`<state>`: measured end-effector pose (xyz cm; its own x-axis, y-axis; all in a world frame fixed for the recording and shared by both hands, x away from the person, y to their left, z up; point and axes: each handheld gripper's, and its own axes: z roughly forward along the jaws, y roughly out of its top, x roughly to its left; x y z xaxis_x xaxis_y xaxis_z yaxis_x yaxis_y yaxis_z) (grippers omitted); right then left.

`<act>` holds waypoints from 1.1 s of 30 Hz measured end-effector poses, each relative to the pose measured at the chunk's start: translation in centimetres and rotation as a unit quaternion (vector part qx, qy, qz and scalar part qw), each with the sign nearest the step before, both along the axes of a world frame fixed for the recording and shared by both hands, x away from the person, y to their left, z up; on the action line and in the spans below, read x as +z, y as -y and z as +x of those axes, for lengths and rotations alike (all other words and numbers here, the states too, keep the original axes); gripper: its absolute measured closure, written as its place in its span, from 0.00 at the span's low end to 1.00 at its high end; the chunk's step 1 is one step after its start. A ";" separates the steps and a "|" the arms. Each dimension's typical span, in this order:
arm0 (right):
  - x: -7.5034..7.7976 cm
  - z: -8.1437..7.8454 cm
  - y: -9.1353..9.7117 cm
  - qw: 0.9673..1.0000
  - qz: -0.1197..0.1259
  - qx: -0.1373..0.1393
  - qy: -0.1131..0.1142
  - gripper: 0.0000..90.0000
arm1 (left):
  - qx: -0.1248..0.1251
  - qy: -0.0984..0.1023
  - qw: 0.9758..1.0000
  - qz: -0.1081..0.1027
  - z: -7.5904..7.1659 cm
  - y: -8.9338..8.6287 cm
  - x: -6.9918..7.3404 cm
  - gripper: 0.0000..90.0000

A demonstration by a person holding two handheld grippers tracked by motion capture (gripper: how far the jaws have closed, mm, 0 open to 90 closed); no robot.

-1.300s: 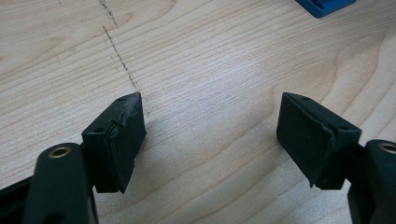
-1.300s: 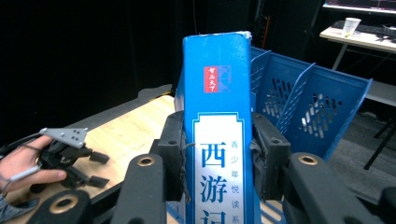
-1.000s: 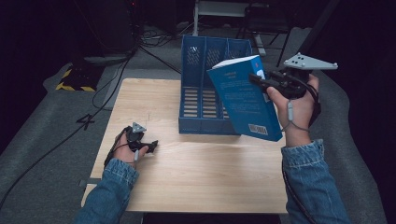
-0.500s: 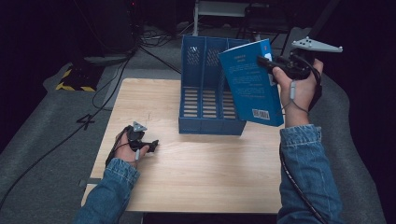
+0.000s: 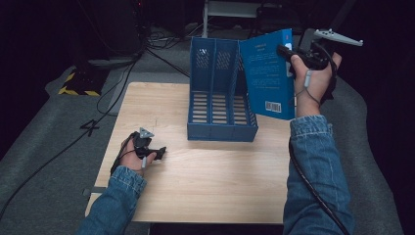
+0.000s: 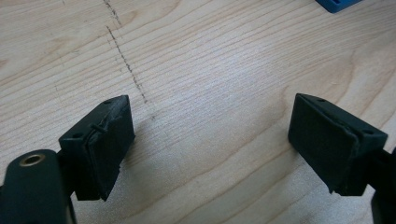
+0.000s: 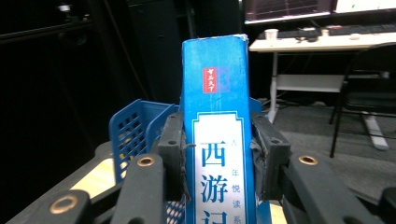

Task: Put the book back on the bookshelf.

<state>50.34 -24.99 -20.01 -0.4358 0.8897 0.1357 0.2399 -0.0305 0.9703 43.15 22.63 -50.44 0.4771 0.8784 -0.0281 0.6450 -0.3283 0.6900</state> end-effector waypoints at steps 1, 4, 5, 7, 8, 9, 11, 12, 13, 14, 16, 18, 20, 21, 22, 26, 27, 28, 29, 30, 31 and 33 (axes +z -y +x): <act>0.0 0.3 -0.1 1.000 0.000 -0.005 -0.004 0.69 | 0.000 0.000 1.000 0.000 0.0 0.0 0.0 0.17; 0.1 1.3 -0.5 1.000 0.001 -0.023 -0.014 0.69 | 0.000 0.000 1.000 0.000 0.0 0.0 0.0 0.17; 0.1 1.5 -0.7 0.999 0.000 -0.028 -0.017 0.69 | 0.000 0.000 1.000 0.000 0.0 0.0 0.0 0.16; 0.2 1.9 -1.2 0.999 -0.004 -0.036 -0.019 0.69 | 0.000 0.000 1.000 0.001 0.0 0.0 0.0 0.16; 0.2 2.1 -1.4 0.999 -0.006 -0.039 -0.019 0.69 | 0.000 0.000 1.000 0.001 0.0 0.0 0.0 0.16; 0.2 2.1 -1.4 0.999 -0.006 -0.039 -0.019 0.69 | 0.000 0.000 1.000 0.001 0.0 0.0 0.0 0.16; 0.2 2.7 -2.1 0.999 -0.001 -0.044 -0.020 0.69 | -0.001 -0.001 1.000 0.002 0.0 0.0 0.0 0.16; 0.2 2.9 -2.2 0.999 0.003 -0.042 -0.021 0.69 | 0.000 0.000 1.000 0.001 0.0 0.0 0.0 0.16; 0.1 3.1 -2.4 0.999 0.007 -0.042 -0.023 0.69 | 0.000 0.000 1.000 0.002 0.0 0.0 0.0 0.16; 0.0 3.2 -2.5 0.999 0.012 -0.040 -0.023 0.69 | -0.001 0.001 1.000 0.001 0.1 0.0 0.0 0.17; -0.1 3.3 -3.0 0.999 0.019 -0.036 -0.023 0.69 | 0.000 0.002 1.000 0.001 0.1 0.0 0.0 0.16; -0.2 3.5 -3.5 0.999 0.023 -0.032 -0.019 0.69 | 0.000 0.002 1.000 0.001 0.1 0.0 0.0 0.16; -0.1 3.6 -3.9 0.999 0.021 -0.031 -0.015 0.69 | 0.000 0.002 1.000 0.001 0.1 0.0 0.0 0.17; -0.1 3.7 -4.1 0.999 0.021 -0.029 -0.013 0.69 | 0.000 0.002 1.000 0.001 0.1 0.0 0.0 0.16; -0.1 3.7 -4.1 0.999 0.021 -0.029 -0.013 0.69 | 0.000 0.002 1.000 0.001 0.1 0.0 0.0 0.16; -0.2 4.1 -4.7 0.999 0.016 -0.028 -0.002 0.69 | 0.000 0.002 1.000 0.001 0.1 0.0 0.0 0.16; -0.2 4.2 -4.7 0.999 0.017 -0.029 0.000 0.69 | 0.000 0.002 1.000 0.001 0.1 0.0 0.0 0.16; -0.3 4.4 -4.8 0.999 0.021 -0.027 -0.002 0.69 | 0.000 0.002 1.000 0.001 0.1 0.0 0.0 0.16; -0.4 4.6 -4.8 0.999 0.024 -0.024 -0.005 0.69 | 0.000 0.002 1.000 0.001 0.1 0.0 0.0 0.16; -0.5 4.9 -4.9 0.999 0.025 -0.022 -0.010 0.69 | 0.000 0.002 1.000 0.001 0.1 0.0 0.0 0.16; -0.7 5.1 -5.0 0.999 0.022 -0.021 -0.013 0.69 | -0.001 0.001 1.000 0.001 0.1 0.0 0.0 0.16; -0.9 5.5 -5.7 1.000 0.013 -0.021 -0.018 0.69 | 0.000 0.003 1.000 0.001 0.1 0.0 0.0 0.16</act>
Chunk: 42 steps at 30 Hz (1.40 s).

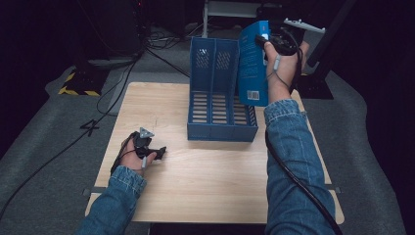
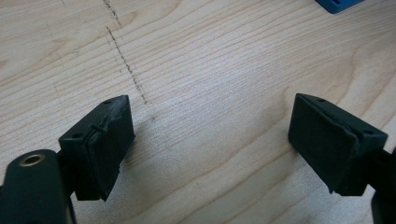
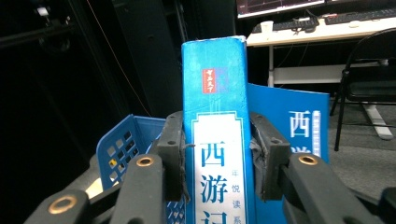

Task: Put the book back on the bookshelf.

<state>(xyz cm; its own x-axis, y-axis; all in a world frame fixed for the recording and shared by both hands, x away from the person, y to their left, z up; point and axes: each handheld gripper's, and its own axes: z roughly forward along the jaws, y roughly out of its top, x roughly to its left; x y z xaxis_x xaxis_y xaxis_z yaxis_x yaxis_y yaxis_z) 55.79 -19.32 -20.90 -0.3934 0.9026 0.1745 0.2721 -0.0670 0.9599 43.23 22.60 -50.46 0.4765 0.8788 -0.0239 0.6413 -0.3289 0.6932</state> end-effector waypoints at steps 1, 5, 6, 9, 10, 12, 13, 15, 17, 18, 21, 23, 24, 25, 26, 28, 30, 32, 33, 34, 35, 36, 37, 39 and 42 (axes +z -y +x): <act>-0.1 0.1 -0.2 1.000 -0.002 0.002 0.000 0.69 | 0.000 0.000 1.000 0.000 0.0 0.0 0.0 0.16; -0.6 0.7 -0.9 1.000 0.000 0.003 -0.006 0.69 | 0.000 0.000 1.000 0.000 0.0 0.0 0.0 0.17; -0.6 0.7 -0.9 1.000 0.002 0.002 -0.007 0.69 | 0.000 0.000 1.000 0.000 0.0 0.0 0.0 0.16; -0.3 0.4 -1.2 1.000 -0.009 0.000 -0.011 0.69 | -0.001 -0.001 1.000 0.000 0.0 0.0 0.0 0.16; 0.0 0.2 -1.3 1.000 -0.014 -0.001 -0.010 0.69 | 0.000 -0.001 1.000 0.000 0.0 0.0 0.0 0.16; 0.6 -0.4 -1.4 1.000 -0.016 -0.003 -0.010 0.69 | 0.000 -0.001 1.000 0.000 0.0 0.0 0.0 0.16; 0.6 -0.4 -1.4 1.000 -0.016 -0.003 -0.010 0.69 | 0.000 -0.001 1.000 0.000 0.0 0.0 0.0 0.16; 1.2 -1.0 -1.5 1.000 -0.014 -0.005 -0.013 0.69 | 0.000 0.000 1.000 0.000 0.0 0.0 0.0 0.16; 1.8 -1.6 -1.7 1.000 -0.014 -0.004 -0.014 0.69 | 0.000 0.000 1.000 0.001 0.0 0.0 0.0 0.16; 2.1 -2.0 -1.9 1.000 -0.017 -0.004 -0.015 0.69 | 0.001 0.000 1.000 0.001 0.0 0.0 0.0 0.16; 2.7 -2.6 -2.2 1.000 -0.020 -0.002 -0.017 0.69 | 0.002 0.000 1.000 0.001 0.0 0.0 0.0 0.16; 3.0 -2.9 -2.0 1.000 -0.015 0.001 -0.017 0.69 | 0.001 0.000 1.000 0.001 0.0 0.0 0.0 0.16; 3.1 -3.1 -1.8 1.000 -0.012 0.005 -0.014 0.69 | 0.002 0.000 1.000 0.001 0.0 0.0 0.0 0.17; 3.3 -3.4 -1.5 1.000 -0.006 0.009 -0.012 0.69 | 0.001 0.000 1.000 0.000 0.0 0.0 0.0 0.16; 3.5 -3.5 -1.3 1.000 -0.002 0.012 -0.010 0.69 | 0.001 0.000 1.000 0.001 0.0 0.0 0.0 0.16; 3.7 -3.8 -0.8 0.999 0.017 0.026 -0.012 0.69 | 0.001 0.000 1.000 0.000 0.0 0.1 0.0 0.16; 3.7 -3.7 -0.7 0.999 0.030 0.039 -0.014 0.69 | 0.001 0.000 1.000 0.001 0.0 0.0 0.0 0.16; 3.6 -3.5 -0.6 0.998 0.039 0.046 -0.013 0.69 | 0.001 0.000 1.000 0.001 0.0 0.1 0.0 0.16; 3.3 -3.2 -0.4 0.997 0.049 0.051 -0.015 0.69 | 0.001 0.000 1.000 0.001 0.0 0.1 0.0 0.17; 2.9 -2.9 -0.2 0.997 0.057 0.056 -0.017 0.69 | 0.001 0.000 1.000 0.001 0.0 0.0 0.0 0.17; 2.6 -2.7 0.0 0.996 0.059 0.056 -0.017 0.69 | 0.001 0.000 1.000 0.001 0.0 0.0 0.0 0.17; 2.3 -2.5 0.2 0.997 0.060 0.053 -0.017 0.69 | 0.001 0.000 1.000 0.001 0.0 0.1 0.0 0.17; 2.1 -2.3 0.4 0.997 0.060 0.049 -0.017 0.69 | 0.001 0.000 1.000 0.001 0.0 0.0 0.0 0.17; 1.7 -2.0 1.0 0.997 0.059 0.037 -0.014 0.69 | 0.001 0.000 1.000 0.001 0.0 0.0 0.0 0.17; 1.5 -1.7 2.1 0.998 0.052 0.028 -0.009 0.69 | 0.001 -0.001 1.000 0.001 0.0 0.0 0.0 0.17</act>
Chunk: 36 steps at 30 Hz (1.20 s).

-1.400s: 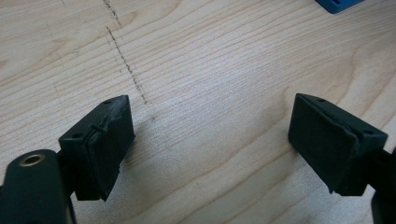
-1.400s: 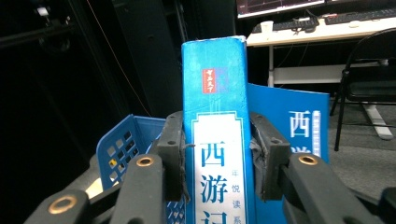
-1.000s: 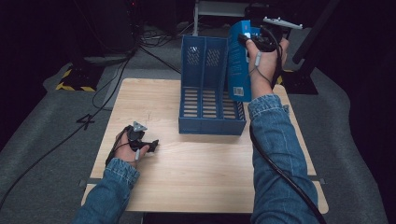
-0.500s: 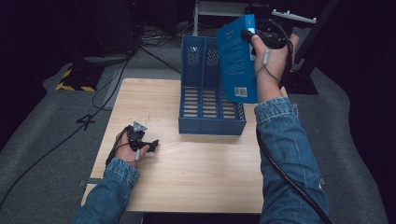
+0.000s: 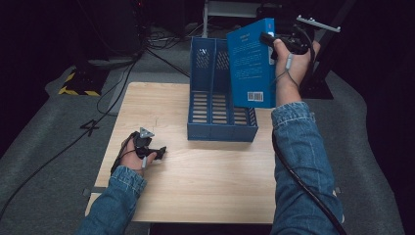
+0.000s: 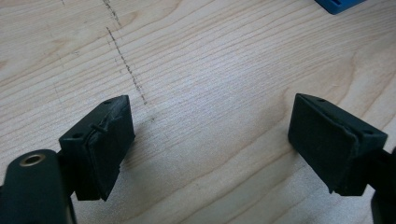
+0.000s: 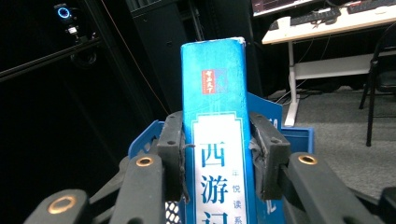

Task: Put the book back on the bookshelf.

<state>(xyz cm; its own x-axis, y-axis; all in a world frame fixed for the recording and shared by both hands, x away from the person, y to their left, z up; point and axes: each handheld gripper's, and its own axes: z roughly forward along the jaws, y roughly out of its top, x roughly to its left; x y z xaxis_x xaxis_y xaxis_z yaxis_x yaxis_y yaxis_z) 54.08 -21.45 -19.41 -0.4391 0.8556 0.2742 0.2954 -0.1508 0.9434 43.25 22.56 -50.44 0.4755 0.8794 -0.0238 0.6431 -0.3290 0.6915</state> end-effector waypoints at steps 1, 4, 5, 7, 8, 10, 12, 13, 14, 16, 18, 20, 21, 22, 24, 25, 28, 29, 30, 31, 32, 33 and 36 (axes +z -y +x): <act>0.0 0.0 0.2 1.000 0.002 0.000 -0.001 0.69 | 0.000 0.000 1.000 0.000 0.0 0.0 0.0 0.17; 0.0 -0.2 0.6 1.000 0.009 0.006 0.002 0.69 | 0.000 0.000 1.000 0.000 0.0 0.0 0.0 0.17; 0.0 -0.2 0.7 1.000 0.008 0.006 0.004 0.69 | 0.000 0.000 1.000 0.000 0.0 0.0 0.0 0.17; 0.1 -0.4 0.9 1.000 0.005 0.007 0.007 0.69 | 0.000 0.000 1.000 0.000 0.0 0.0 0.0 0.17; 0.2 -0.5 1.1 1.000 0.004 0.007 0.009 0.69 | 0.000 0.000 1.000 0.000 0.0 0.0 0.0 0.17; 0.3 -0.6 1.6 1.000 0.009 0.001 0.009 0.69 | 0.000 0.000 1.000 0.001 0.0 0.0 0.0 0.17; 0.3 -0.6 2.4 1.000 0.007 -0.010 0.013 0.69 | 0.000 0.000 1.000 0.001 0.0 0.0 0.0 0.17; 0.2 -0.5 2.7 1.000 0.004 -0.020 0.014 0.69 | 0.000 0.000 1.000 0.001 0.0 0.0 0.0 0.17; 0.1 -0.4 2.9 1.000 -0.001 -0.025 0.013 0.69 | 0.000 0.000 1.000 0.001 0.0 0.0 0.0 0.17; -0.2 -0.1 3.4 0.999 -0.007 -0.040 0.009 0.69 | 0.000 0.000 1.000 0.001 0.0 0.0 0.0 0.17; -0.6 0.2 3.8 0.999 -0.005 -0.051 0.003 0.69 | 0.000 0.000 1.000 0.000 0.0 0.0 0.0 0.17; -1.0 0.4 3.9 0.999 0.003 -0.052 0.000 0.69 | 0.000 0.000 1.000 0.000 0.0 0.0 0.0 0.17; -1.2 0.6 3.7 0.999 0.006 -0.052 -0.002 0.69 | 0.000 0.000 1.000 0.000 0.0 0.0 0.0 0.17; -1.3 0.7 3.5 0.999 0.004 -0.052 -0.003 0.69 | 0.000 0.000 1.000 0.000 0.0 0.0 0.0 0.17; -1.5 1.0 2.6 0.999 -0.007 -0.052 -0.007 0.69 | 0.000 0.000 1.000 0.000 0.0 0.0 0.0 0.17; -1.5 1.2 2.1 0.998 -0.013 -0.053 -0.007 0.69 | 0.000 0.000 1.000 0.000 0.0 0.0 0.0 0.17; -1.7 1.6 0.7 0.998 -0.023 -0.057 -0.007 0.69 | 0.000 0.000 1.000 0.001 0.0 0.0 0.0 0.17; -1.7 1.7 0.3 0.998 -0.022 -0.058 -0.005 0.69 | 0.001 -0.001 1.000 0.000 0.0 0.0 0.0 0.17; -1.8 1.8 0.1 0.998 -0.021 -0.059 -0.004 0.69 | 0.000 -0.001 1.000 -0.001 -0.1 0.0 0.0 0.17; -1.9 1.9 -0.2 0.998 -0.021 -0.062 -0.001 0.69 | -0.002 -0.002 1.000 0.000 -0.1 0.0 0.0 0.17; -2.0 2.0 -0.6 0.998 -0.022 -0.065 0.002 0.69 | -0.002 -0.002 1.000 -0.001 -0.1 0.0 0.0 0.17; -2.1 2.1 -0.9 0.997 -0.025 -0.066 0.006 0.69 | -0.002 -0.002 1.000 0.000 -0.1 0.0 0.0 0.17; -2.6 2.3 -1.9 0.997 -0.039 -0.062 0.013 0.69 | -0.002 -0.002 1.000 0.000 -0.1 0.0 0.0 0.17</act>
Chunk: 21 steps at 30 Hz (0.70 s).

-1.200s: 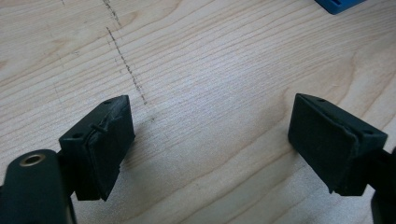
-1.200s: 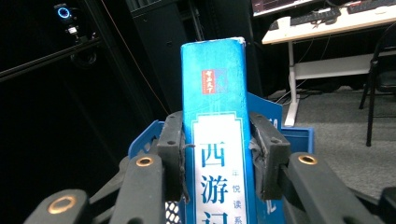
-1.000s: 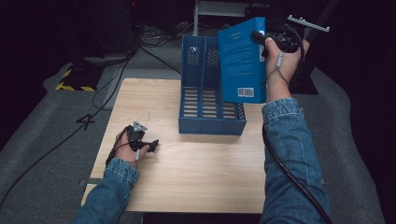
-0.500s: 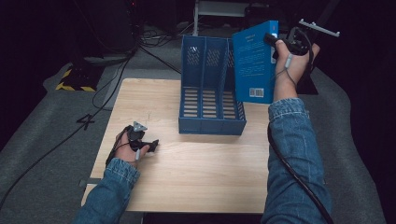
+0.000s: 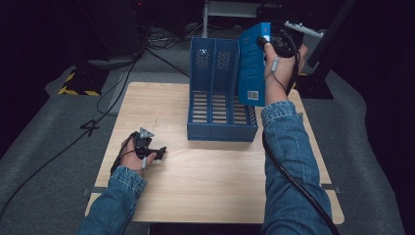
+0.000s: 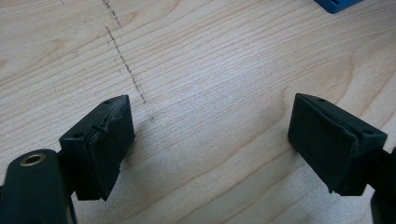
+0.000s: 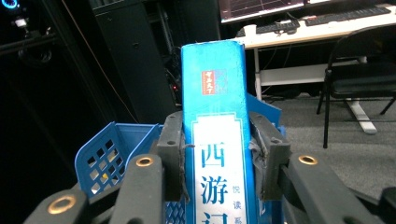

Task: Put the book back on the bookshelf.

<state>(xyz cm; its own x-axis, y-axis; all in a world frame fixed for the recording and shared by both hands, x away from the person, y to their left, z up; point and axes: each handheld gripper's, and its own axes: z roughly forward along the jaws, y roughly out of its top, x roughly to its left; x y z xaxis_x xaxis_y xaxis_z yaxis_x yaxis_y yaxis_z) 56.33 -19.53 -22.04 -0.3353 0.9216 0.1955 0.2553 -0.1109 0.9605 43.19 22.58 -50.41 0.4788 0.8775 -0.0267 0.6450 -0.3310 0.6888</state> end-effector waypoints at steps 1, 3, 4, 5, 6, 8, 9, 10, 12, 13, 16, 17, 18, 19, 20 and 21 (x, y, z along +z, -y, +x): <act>0.0 -0.1 -0.2 1.000 -0.002 0.001 0.000 0.69 | 0.000 0.000 1.000 0.000 0.0 0.0 0.0 0.17; -0.1 -0.2 -0.4 1.000 -0.001 0.002 0.000 0.69 | 0.001 0.000 1.000 -0.001 0.0 0.0 0.0 0.17; -0.1 -0.2 -0.4 1.000 -0.004 0.001 -0.004 0.69 | 0.001 0.000 1.000 -0.001 0.0 0.0 0.0 0.17; -0.1 -0.2 -0.4 1.000 -0.004 0.001 -0.004 0.69 | 0.001 0.000 1.000 -0.001 0.0 0.0 0.0 0.17; -0.5 -0.4 -0.5 1.000 -0.010 -0.003 -0.006 0.69 | 0.001 0.000 1.000 -0.001 0.0 0.0 0.0 0.17; -0.9 -0.7 -0.7 1.000 -0.021 -0.002 -0.009 0.68 | 0.001 0.000 1.000 0.000 0.0 0.0 0.0 0.17; -0.9 -0.7 -0.7 1.000 -0.021 -0.002 -0.009 0.68 | 0.001 0.000 1.000 0.000 0.0 0.0 0.0 0.17; -1.1 -0.8 -0.9 0.999 -0.029 -0.002 -0.015 0.68 | 0.001 0.000 1.000 0.000 0.0 0.0 0.0 0.17; -1.6 -1.1 -1.3 0.999 -0.040 -0.002 -0.029 0.68 | 0.001 0.000 1.000 -0.001 0.0 0.0 0.0 0.17; -1.8 -1.2 -1.5 0.998 -0.046 -0.001 -0.036 0.68 | 0.002 0.000 1.000 -0.001 0.0 0.0 0.0 0.17; -2.4 -1.4 -1.9 0.998 -0.054 0.005 -0.042 0.68 | 0.002 0.000 1.000 -0.001 0.0 0.0 0.0 0.17; -2.5 -1.4 -2.0 0.997 -0.059 0.006 -0.042 0.68 | 0.002 0.000 1.000 -0.001 0.0 0.0 0.0 0.17; -2.5 -1.5 -2.1 0.997 -0.062 0.005 -0.042 0.68 | 0.002 0.000 1.000 -0.001 0.0 0.1 0.0 0.17; -2.7 -1.5 -2.3 0.997 -0.068 0.004 -0.043 0.68 | 0.002 0.000 1.000 -0.001 0.0 0.0 0.0 0.17; -2.8 -1.6 -2.4 0.996 -0.074 0.005 -0.045 0.68 | 0.002 0.000 1.000 -0.001 0.0 0.0 0.0 0.17; -3.0 -1.6 -2.5 0.996 -0.079 0.007 -0.046 0.68 | 0.002 0.000 1.000 -0.001 0.0 0.0 0.0 0.17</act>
